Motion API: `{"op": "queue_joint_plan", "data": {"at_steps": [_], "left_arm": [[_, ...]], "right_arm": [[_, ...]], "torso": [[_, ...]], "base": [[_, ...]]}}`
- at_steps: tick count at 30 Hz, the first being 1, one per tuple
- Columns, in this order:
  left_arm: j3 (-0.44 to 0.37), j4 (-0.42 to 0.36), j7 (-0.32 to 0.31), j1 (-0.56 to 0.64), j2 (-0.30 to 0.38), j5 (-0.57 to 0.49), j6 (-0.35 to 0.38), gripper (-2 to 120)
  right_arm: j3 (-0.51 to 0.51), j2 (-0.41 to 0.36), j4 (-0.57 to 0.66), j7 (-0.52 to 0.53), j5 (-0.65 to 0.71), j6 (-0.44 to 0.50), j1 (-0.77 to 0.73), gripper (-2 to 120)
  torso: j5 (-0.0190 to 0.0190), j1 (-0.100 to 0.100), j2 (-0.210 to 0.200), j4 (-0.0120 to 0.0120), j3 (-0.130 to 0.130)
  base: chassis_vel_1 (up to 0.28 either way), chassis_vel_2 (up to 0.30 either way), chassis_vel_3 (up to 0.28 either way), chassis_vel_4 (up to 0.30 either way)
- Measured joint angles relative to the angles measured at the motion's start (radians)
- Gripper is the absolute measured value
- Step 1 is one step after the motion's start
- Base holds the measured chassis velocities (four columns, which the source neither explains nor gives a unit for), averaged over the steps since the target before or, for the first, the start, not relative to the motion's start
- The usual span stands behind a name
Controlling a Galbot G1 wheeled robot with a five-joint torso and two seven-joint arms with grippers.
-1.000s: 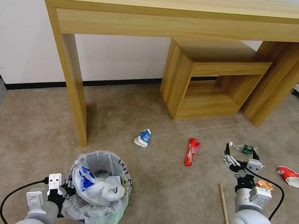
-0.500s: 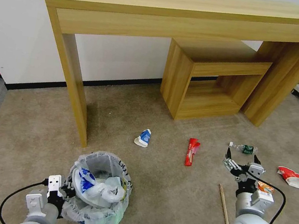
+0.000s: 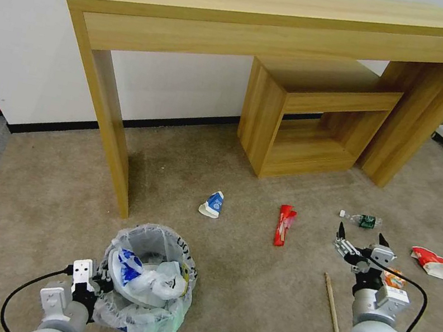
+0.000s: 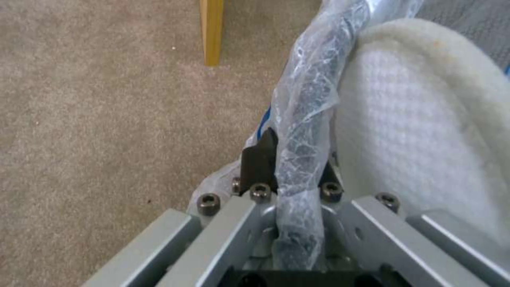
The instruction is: Pick up the trash bin and place the garbage on the floor into it.
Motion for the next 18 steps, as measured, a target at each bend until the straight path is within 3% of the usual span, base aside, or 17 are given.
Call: {"op": "queue_joint_plan", "data": {"at_steps": [9,16,18], "left_arm": [[-0.003,0.006,0.010,0.011,-0.009,0.016,-0.010,0],[-0.003,0.015,0.016,0.007,-0.016,0.023,-0.015,0],[-0.003,0.016,0.016,0.005,-0.016,0.022,-0.015,0]], "right_arm": [[0.011,-0.035,0.027,0.037,0.122,-0.157,-0.083,100],[0.056,-0.073,0.015,0.090,0.252,-0.335,-0.180,100],[0.059,-0.078,0.003,0.088,0.257,-0.342,-0.188,100]], "torso": [[0.0000,0.000,0.000,-0.0001,0.000],[-0.0001,0.000,0.000,0.0000,0.000],[-0.0002,0.000,0.000,0.0000,0.000]], "base": [[0.000,0.000,0.000,0.000],[0.000,0.000,0.000,0.000],[0.000,0.000,0.000,0.000]]}}
